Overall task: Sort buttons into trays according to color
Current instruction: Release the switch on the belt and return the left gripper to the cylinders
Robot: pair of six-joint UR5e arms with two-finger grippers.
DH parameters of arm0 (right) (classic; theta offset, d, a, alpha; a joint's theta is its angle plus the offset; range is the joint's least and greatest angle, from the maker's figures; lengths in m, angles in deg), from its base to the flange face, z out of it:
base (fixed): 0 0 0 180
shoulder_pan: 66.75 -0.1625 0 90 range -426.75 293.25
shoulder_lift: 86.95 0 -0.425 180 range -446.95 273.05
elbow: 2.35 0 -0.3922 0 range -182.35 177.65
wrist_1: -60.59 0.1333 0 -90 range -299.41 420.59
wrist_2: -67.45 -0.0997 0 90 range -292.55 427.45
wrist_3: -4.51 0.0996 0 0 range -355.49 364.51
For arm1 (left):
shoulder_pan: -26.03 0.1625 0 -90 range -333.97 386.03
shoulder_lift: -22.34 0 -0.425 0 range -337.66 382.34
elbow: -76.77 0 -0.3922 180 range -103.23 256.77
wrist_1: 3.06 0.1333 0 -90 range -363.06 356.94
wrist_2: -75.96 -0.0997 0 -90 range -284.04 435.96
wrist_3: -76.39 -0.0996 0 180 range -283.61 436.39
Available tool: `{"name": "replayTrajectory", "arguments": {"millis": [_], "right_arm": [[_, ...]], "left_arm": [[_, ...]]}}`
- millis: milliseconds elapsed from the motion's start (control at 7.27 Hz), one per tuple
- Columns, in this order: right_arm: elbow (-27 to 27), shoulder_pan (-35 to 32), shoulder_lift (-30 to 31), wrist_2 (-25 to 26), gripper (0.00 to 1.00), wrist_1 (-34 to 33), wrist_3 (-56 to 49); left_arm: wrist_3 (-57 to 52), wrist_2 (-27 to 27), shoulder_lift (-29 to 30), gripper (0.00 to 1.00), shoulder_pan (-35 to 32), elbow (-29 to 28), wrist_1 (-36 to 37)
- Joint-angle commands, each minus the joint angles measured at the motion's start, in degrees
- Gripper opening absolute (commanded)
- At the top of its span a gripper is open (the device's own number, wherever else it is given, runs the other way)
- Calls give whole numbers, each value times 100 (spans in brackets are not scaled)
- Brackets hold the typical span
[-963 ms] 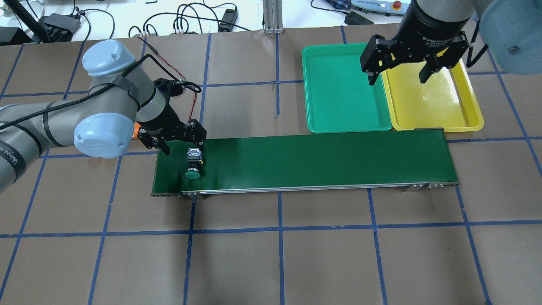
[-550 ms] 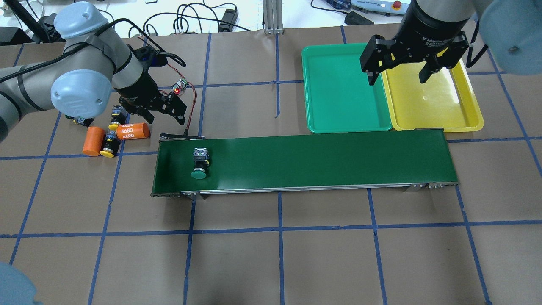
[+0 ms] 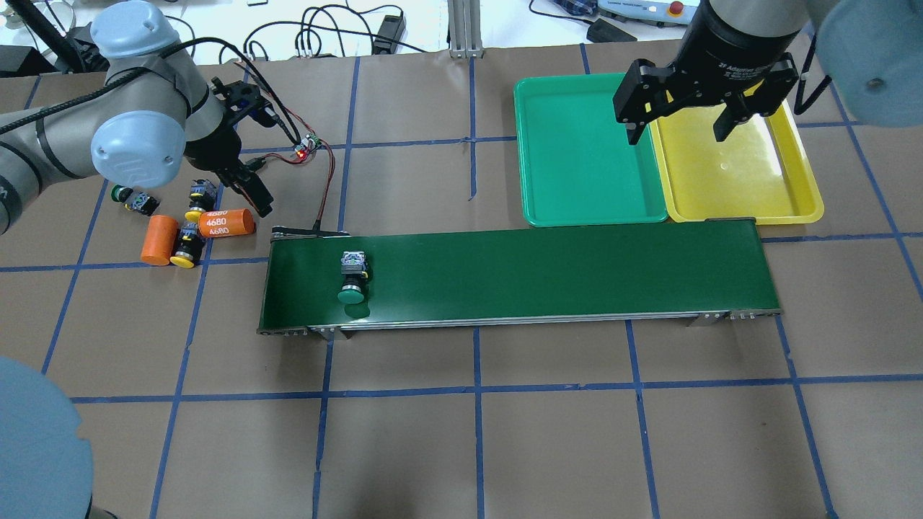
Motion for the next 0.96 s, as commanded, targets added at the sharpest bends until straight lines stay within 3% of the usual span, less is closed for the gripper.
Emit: {"name": "replayTrajectory", "arguments": {"millis": [0,550,826], "right_arm": [[0,0,0,0,100,0,0],[0,-9,0,0,100,0,0],[0,-9,0,0,100,0,0]], "left_arm": [[-1988,7,293,100,484,-1,348],[-3867,8,663,100,618,103,551],[-3924,25,821,100,636,139,675]]}}
